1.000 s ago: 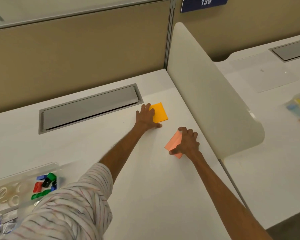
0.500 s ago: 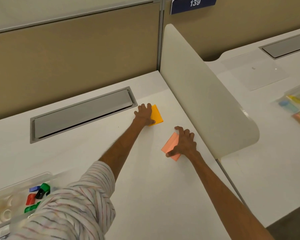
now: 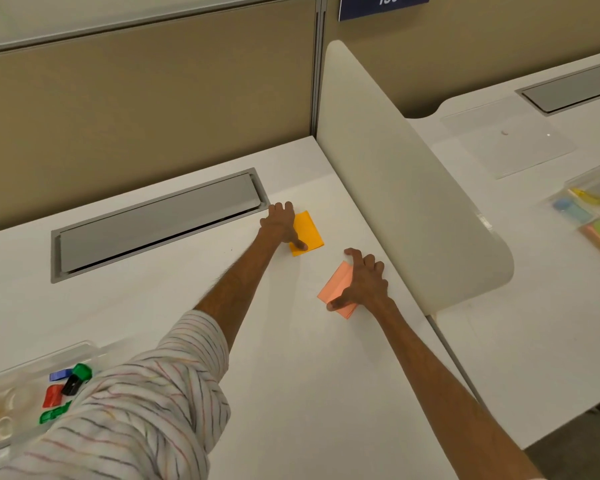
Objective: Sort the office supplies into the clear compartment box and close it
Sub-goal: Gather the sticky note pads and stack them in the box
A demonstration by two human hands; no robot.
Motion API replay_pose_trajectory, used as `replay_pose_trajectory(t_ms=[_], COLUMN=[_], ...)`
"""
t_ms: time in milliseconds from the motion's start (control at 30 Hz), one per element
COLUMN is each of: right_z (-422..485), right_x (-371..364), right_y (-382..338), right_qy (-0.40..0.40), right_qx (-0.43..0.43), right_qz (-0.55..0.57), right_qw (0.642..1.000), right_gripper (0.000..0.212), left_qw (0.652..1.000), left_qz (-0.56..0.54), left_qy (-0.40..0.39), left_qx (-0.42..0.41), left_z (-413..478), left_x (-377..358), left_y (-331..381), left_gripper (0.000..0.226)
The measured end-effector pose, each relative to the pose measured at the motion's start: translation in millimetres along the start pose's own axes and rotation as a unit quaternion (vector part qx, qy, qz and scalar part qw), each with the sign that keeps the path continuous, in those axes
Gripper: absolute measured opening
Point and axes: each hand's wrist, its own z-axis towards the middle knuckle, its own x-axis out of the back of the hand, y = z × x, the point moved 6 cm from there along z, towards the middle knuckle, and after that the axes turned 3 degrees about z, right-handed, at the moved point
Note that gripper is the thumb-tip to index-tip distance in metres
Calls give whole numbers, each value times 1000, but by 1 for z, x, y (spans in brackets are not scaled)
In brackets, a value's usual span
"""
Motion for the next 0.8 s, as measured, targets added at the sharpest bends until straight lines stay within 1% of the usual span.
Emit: replay_pose_trajectory(t_ms=[233,300,367,467,500,600,700,733,800], right_z=[2,2,2,2,1,-2,-8,-10,-18], right_x=[0,0,-1,0,1,1,-1,-3,-4], right_y=[1,2,2,3,3,3,-1,-2,-3], right_qy=[5,7,8,12,15,40,62,65,77], right_qx=[3,4,5,7,5,-8,-19,-20,-22], right_qz=[4,5,3,4,5,25,43,41,37], right_qw=[1000,1000,1000,1000,1000,999,997,997,996], right_gripper=[126,126,125,126,126,121,114,112,107], left_qw=[999,999,998,992,990,983,971,960,928], left_qz=[-13,-23,-58,-126,-142,-177,-222,-252,-329], left_qy=[-31,-27,-9,0,3,32,88,117,172], left_qx=[14,22,24,24,27,37,36,33,38], left_z=[-3,-4,-5,-10,-13,-27,-50,-60,-82], left_x=[-13,-15,-15,-17,-17,-21,-30,-34,-46], left_y=[-1,-2,-2,1,1,0,0,-1,-7], left_gripper=[103,102,103,114,114,96,76,68,50])
